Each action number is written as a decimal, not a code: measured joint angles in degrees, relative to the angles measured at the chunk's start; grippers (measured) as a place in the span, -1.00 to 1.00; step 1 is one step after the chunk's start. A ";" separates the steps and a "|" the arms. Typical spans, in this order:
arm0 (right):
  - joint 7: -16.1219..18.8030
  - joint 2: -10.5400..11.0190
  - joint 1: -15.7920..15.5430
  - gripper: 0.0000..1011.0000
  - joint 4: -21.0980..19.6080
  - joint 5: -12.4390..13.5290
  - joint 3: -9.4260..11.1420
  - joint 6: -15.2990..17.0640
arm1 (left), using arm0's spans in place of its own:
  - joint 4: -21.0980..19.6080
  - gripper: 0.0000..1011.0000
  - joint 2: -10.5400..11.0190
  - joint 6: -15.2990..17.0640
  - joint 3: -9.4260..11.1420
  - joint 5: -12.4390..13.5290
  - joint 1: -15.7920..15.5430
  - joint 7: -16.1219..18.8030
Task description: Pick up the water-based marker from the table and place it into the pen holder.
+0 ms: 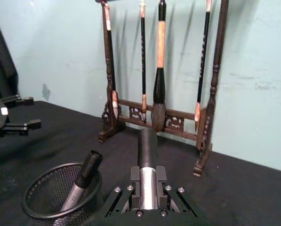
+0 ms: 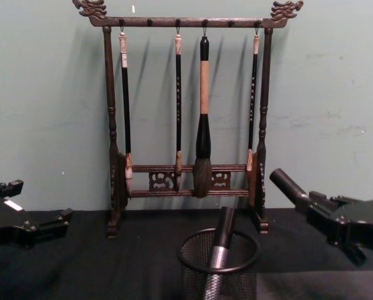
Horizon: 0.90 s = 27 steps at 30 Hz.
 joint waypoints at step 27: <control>6.00 1.08 3.59 -0.61 -0.30 4.00 -4.38 -7.14 | 0.00 1.00 0.00 0.00 0.00 0.00 0.00 0.00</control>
